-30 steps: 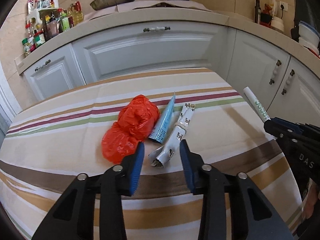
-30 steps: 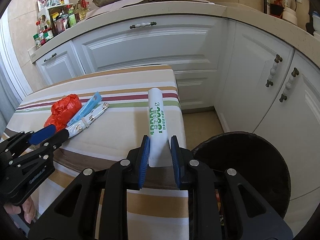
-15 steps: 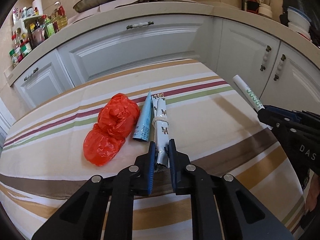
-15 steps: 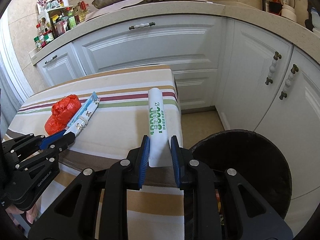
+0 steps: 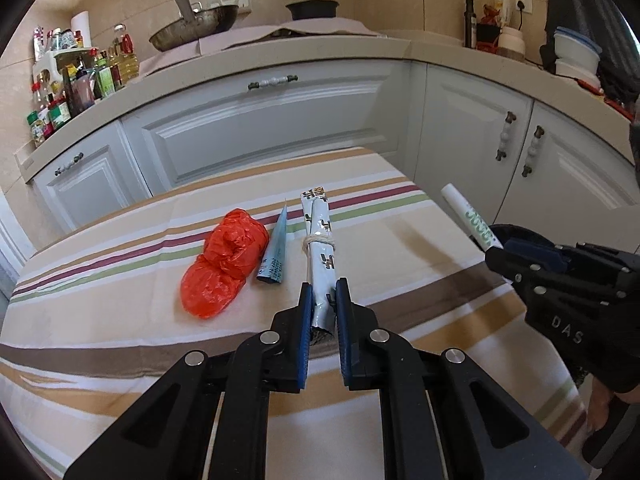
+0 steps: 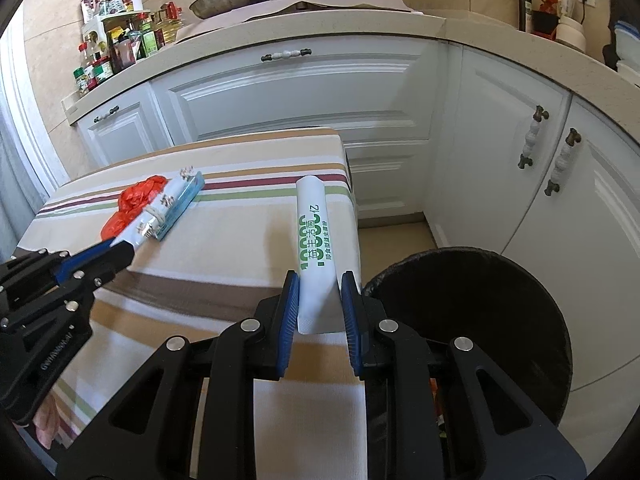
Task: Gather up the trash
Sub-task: 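Carry both tubes over the bin and open both grippers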
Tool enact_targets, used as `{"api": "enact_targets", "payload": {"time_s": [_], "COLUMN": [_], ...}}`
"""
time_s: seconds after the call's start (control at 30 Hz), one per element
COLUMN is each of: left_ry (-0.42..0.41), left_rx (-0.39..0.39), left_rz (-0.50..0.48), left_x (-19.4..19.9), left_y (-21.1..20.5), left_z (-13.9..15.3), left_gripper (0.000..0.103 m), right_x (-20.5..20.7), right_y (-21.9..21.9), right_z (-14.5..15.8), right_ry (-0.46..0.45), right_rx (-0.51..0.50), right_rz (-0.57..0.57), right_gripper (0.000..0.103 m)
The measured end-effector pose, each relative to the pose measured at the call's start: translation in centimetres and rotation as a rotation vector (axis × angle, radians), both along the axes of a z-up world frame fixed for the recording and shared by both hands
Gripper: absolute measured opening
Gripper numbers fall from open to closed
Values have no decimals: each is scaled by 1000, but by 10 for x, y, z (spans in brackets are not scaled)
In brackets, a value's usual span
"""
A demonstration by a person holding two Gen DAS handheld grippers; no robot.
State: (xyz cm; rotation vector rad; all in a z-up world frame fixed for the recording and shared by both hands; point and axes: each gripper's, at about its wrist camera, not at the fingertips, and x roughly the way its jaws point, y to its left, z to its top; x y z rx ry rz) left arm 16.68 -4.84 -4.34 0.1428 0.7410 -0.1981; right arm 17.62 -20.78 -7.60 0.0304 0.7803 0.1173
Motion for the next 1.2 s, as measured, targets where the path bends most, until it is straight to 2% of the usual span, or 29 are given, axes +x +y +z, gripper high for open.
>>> {"api": "enact_targets", "payload": {"time_s": [0.73, 0.93, 1.2], "left_ry": [-62, -88, -95], "left_rx": [-35, -45, -58], "left_rz": [43, 28, -37], "left_x": [-64, -77, -86], "left_y": [8, -2, -29], "left_z": [26, 33, 35], "left_gripper": [13, 13, 13], "right_x": [-74, -90, -106], "right_y": [-2, -18, -47], "right_z": [27, 35, 41], "right_ry": [-78, -108, -145], "right_rx": [-15, -14, -65], "right_rz": [-4, -51, -151], "right_gripper": [22, 21, 21]}}
